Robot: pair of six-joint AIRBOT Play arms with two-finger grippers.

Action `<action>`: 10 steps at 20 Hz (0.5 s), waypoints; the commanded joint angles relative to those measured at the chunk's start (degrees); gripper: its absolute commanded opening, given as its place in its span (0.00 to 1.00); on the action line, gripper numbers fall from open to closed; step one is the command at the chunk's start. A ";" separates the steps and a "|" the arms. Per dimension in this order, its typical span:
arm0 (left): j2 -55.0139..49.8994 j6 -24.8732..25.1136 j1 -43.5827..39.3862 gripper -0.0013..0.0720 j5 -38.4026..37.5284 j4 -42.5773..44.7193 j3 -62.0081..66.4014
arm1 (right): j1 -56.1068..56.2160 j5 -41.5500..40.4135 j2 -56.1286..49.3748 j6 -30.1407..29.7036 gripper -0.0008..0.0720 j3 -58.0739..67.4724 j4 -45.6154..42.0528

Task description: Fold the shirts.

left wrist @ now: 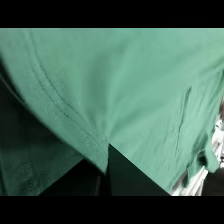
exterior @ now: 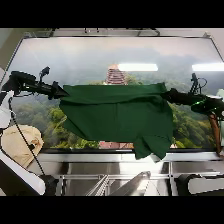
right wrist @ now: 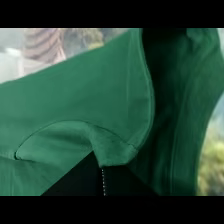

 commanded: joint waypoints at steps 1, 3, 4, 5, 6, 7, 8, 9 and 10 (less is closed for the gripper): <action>-0.02 0.04 -0.79 0.07 0.26 -0.04 -1.57 | -0.11 0.39 -0.52 -0.57 0.04 -1.81 -0.81; -0.02 -2.14 -0.76 0.61 3.32 -0.11 -0.04 | -0.94 2.38 -0.15 0.48 0.39 -1.79 -0.87; -0.02 -3.48 -0.37 0.87 5.55 -0.09 1.25 | -2.10 4.13 0.50 2.62 0.53 -1.77 -2.08; -0.02 -5.25 0.15 0.97 8.83 -0.13 2.82 | -3.89 6.60 1.79 5.25 0.52 -1.77 -4.50; 0.13 -7.02 0.85 0.97 12.26 -0.46 3.96 | -6.03 9.22 3.39 7.96 0.52 -1.77 -7.72; 0.98 -8.37 1.84 0.97 14.99 -0.50 3.93 | -8.70 12.20 5.55 11.65 0.52 -1.81 -11.85; 2.93 -8.48 2.64 0.97 15.08 -0.44 1.99 | -11.19 15.10 7.85 14.43 0.52 -2.12 -15.61; 5.60 -8.37 3.80 0.97 14.40 -0.37 -1.40 | -13.79 17.62 10.64 17.73 0.52 -3.04 -19.87; 8.28 -8.15 4.96 0.97 13.75 -0.31 -5.18 | -16.06 18.99 13.49 21.16 0.52 -4.63 -24.22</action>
